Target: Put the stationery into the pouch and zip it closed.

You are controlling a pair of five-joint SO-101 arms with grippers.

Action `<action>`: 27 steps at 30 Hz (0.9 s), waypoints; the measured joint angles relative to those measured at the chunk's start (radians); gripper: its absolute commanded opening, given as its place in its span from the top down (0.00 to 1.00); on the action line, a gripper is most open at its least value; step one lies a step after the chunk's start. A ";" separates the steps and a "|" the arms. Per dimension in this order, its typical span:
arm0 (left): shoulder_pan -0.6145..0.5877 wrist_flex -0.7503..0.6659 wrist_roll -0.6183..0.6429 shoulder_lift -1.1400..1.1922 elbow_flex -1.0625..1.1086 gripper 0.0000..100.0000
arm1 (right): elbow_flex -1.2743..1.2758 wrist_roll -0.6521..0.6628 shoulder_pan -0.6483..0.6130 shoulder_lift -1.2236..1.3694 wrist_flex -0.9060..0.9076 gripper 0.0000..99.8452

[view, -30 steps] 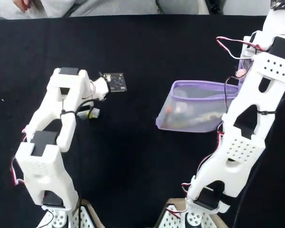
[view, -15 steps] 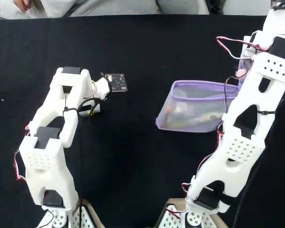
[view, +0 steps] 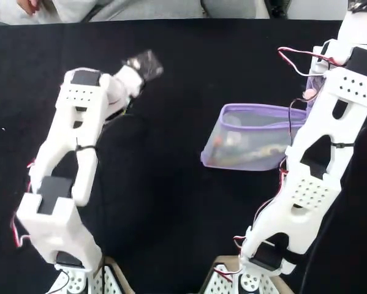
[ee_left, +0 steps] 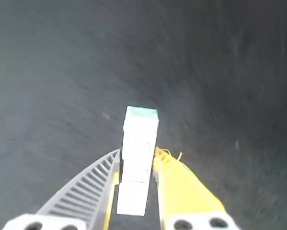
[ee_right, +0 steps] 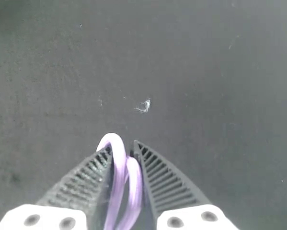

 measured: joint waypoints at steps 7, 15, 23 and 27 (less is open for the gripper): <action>0.087 -0.104 0.367 -0.178 -0.028 0.97 | 0.000 0.000 0.000 0.000 0.000 0.99; 0.201 -0.281 0.793 -0.394 -0.028 0.97 | 0.000 0.000 0.000 0.000 0.000 0.99; 0.433 -0.382 0.944 -0.597 0.026 0.97 | 0.000 0.000 0.000 0.000 0.000 0.99; 0.554 -0.526 0.953 -0.741 0.192 0.97 | 0.000 0.002 0.000 0.000 0.000 0.99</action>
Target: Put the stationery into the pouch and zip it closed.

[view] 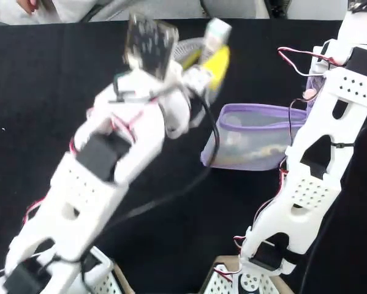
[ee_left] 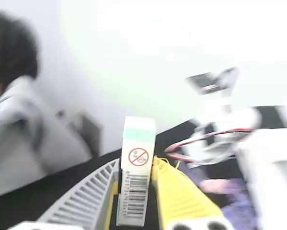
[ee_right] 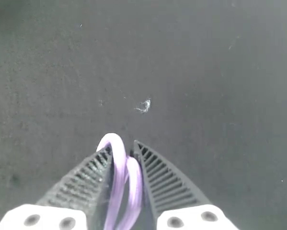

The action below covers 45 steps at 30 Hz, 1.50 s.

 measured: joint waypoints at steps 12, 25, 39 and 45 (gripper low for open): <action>0.163 -0.296 0.005 -0.318 0.434 0.97 | 0.000 0.003 0.000 0.000 0.000 0.99; 0.184 -0.445 0.011 -0.262 0.609 0.97 | 0.000 0.003 0.000 0.000 0.000 0.99; 0.164 -0.526 0.008 -0.075 0.611 0.82 | 0.000 0.003 0.000 0.002 0.000 0.99; 0.153 -0.381 0.008 -0.091 0.554 0.82 | 0.000 0.003 0.000 0.002 0.000 0.99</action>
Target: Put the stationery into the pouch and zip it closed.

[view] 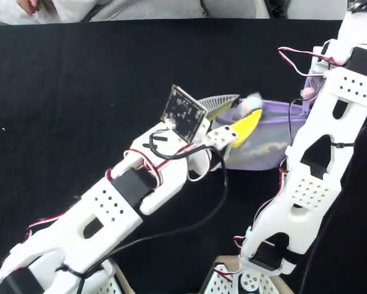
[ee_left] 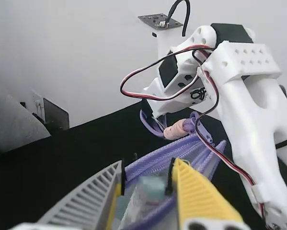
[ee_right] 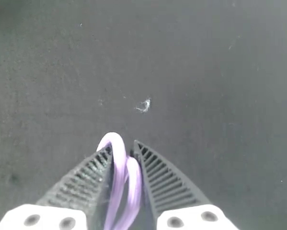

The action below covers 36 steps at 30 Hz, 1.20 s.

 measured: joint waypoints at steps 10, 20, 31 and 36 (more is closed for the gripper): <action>-0.106 0.218 0.003 -0.163 -0.129 0.82 | 0.000 0.000 0.000 0.000 0.000 0.99; -0.416 0.267 0.325 -0.175 -0.051 0.82 | -0.061 0.000 0.000 0.000 0.041 0.99; -0.327 -0.005 0.275 0.032 0.187 0.82 | -0.203 0.040 -0.040 -0.046 0.210 0.99; -0.250 0.023 0.040 0.032 0.186 0.82 | -0.203 0.049 -0.060 -0.107 0.232 0.99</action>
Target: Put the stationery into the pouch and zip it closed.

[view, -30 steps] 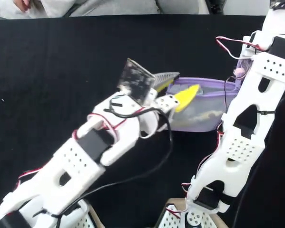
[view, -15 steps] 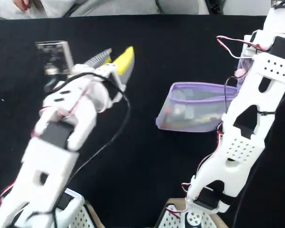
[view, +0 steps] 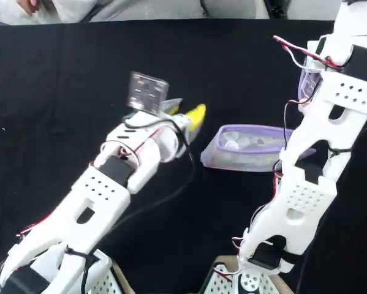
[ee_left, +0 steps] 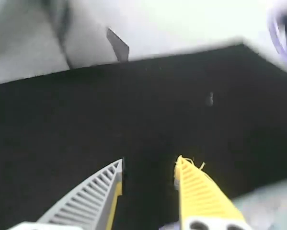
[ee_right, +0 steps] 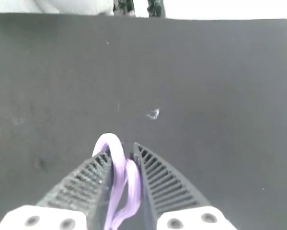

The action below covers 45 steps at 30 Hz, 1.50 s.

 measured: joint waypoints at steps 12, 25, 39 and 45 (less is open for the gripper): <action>-0.060 0.278 -0.344 0.014 -0.143 0.82 | 0.000 0.000 -0.052 -0.103 0.006 0.99; -0.143 0.183 -0.345 0.014 -0.129 0.82 | 0.020 -0.089 -0.282 -0.511 0.008 0.99; -0.661 0.195 0.074 -0.074 -0.057 0.82 | 0.138 -0.161 -0.727 -0.608 -0.097 0.99; -0.810 0.195 0.216 -0.210 0.040 0.82 | 0.138 -0.224 -0.881 -0.608 -0.166 0.99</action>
